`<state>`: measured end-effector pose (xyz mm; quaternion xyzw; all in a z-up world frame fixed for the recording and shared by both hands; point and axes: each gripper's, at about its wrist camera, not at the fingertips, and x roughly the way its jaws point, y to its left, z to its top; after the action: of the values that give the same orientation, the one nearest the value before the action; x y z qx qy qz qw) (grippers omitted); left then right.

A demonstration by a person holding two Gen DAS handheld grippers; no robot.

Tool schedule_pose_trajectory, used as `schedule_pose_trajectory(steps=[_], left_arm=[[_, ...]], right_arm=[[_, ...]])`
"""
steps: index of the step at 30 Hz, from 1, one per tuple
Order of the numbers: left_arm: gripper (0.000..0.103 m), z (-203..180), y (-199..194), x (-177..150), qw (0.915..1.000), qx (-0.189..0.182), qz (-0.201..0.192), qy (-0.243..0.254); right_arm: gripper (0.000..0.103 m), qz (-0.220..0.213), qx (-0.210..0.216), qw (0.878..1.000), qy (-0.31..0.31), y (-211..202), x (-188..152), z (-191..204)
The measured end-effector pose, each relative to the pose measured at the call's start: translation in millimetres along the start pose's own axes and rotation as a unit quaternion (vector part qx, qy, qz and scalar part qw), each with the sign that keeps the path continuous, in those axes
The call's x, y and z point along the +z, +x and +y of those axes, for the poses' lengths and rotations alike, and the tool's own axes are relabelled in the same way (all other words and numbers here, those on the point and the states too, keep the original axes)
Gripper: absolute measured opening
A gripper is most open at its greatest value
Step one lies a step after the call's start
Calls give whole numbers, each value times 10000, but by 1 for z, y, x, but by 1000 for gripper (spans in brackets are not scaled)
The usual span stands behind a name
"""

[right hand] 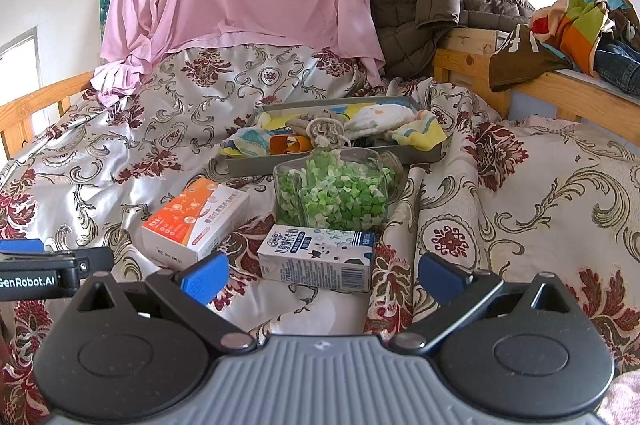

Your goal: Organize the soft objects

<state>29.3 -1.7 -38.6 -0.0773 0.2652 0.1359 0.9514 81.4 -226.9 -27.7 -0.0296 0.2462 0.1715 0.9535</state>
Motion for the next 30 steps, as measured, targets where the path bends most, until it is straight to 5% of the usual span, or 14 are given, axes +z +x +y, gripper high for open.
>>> schedule_pose_trajectory(steps=[30], left_arm=[[102,0,2,-2,9998,65,33,167]], right_arm=[[103,18,-3,10000,-13,1,-2,1]])
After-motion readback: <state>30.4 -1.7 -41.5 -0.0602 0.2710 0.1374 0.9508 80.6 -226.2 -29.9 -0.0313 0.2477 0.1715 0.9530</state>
